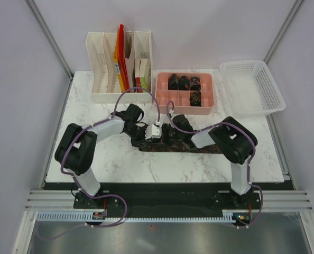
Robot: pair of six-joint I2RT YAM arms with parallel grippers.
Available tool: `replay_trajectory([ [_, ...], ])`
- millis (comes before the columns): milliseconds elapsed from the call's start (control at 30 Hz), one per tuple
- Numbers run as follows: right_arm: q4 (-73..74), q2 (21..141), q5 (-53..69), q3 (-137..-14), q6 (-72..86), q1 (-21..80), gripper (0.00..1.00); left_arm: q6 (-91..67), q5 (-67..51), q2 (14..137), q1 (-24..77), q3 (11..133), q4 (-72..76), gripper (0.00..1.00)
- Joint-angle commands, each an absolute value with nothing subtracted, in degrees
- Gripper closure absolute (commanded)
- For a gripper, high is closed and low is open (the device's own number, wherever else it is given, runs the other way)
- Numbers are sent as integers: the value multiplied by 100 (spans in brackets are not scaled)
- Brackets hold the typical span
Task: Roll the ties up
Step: Roll the tie at the center of the board.
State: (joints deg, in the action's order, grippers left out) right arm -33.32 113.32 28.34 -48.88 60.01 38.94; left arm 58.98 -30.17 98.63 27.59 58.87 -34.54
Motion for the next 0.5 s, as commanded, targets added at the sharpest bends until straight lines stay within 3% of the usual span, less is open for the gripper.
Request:
replay_trajectory([
  [0,-2874,11382,2725,-5089,5696,3955,100,5651,-3190,9546,2620,5731,-3551,63],
  [133,-2620,11399,2681,-5115,5467,3955,100,5660,-3349,9185,2444,5678,-3595,47],
  [300,-2426,11408,2646,-5106,5291,3946,100,5643,-3357,8895,2356,5616,-3612,34],
  [333,-2408,11408,2646,-5106,5274,3946,100,5643,-3375,8834,2347,5599,-3612,25],
  [467,-2250,11408,2619,-5124,5116,3929,100,5660,-3401,8789,2338,5423,-3525,3],
])
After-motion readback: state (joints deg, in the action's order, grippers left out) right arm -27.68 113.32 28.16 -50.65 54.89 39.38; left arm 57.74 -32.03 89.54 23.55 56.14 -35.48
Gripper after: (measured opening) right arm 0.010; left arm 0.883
